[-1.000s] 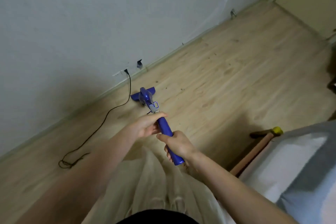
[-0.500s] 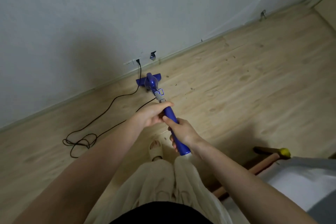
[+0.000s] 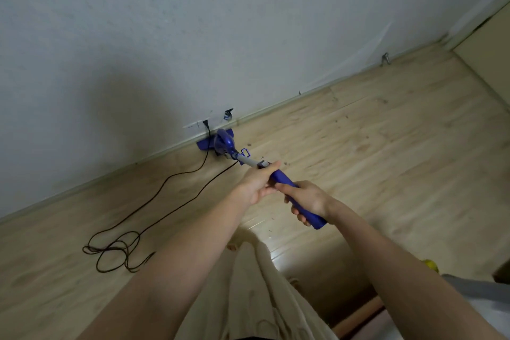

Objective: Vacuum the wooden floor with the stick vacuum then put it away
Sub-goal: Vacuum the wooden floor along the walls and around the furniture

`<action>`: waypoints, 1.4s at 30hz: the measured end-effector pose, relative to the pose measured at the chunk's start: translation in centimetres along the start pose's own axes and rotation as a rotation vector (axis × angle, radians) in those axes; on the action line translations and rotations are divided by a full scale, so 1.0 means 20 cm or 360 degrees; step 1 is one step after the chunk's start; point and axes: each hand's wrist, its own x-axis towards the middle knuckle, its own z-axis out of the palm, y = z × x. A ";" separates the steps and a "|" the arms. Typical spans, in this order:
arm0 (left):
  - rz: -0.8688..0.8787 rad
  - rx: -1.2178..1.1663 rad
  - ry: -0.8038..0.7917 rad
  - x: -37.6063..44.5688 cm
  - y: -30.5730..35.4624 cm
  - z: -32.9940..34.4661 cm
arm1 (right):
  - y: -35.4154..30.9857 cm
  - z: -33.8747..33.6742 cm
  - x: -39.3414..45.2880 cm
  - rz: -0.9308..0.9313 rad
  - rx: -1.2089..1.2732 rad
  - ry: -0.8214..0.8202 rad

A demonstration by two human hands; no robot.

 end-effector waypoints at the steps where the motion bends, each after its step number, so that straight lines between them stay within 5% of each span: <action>1: 0.0008 0.0006 0.0007 0.01 -0.02 0.04 | 0.03 -0.03 0.00 0.0007 -0.0008 0.0003; 13: 0.0003 0.0112 -0.0029 -0.09 -0.23 0.45 | 0.37 -0.30 -0.24 0.0000 -0.0001 0.0108; 22: -0.0058 0.0412 -0.0033 -0.22 -0.42 0.43 | 0.58 -0.10 -0.44 0.0019 0.0389 0.0126; 28: -0.0065 0.0523 -0.0129 -0.26 -0.29 0.28 | 0.45 0.06 -0.34 -0.0007 0.0575 0.0148; 42: -0.0070 0.0284 0.0070 0.03 0.11 0.10 | 0.05 -0.01 0.08 -0.0050 0.0280 0.0140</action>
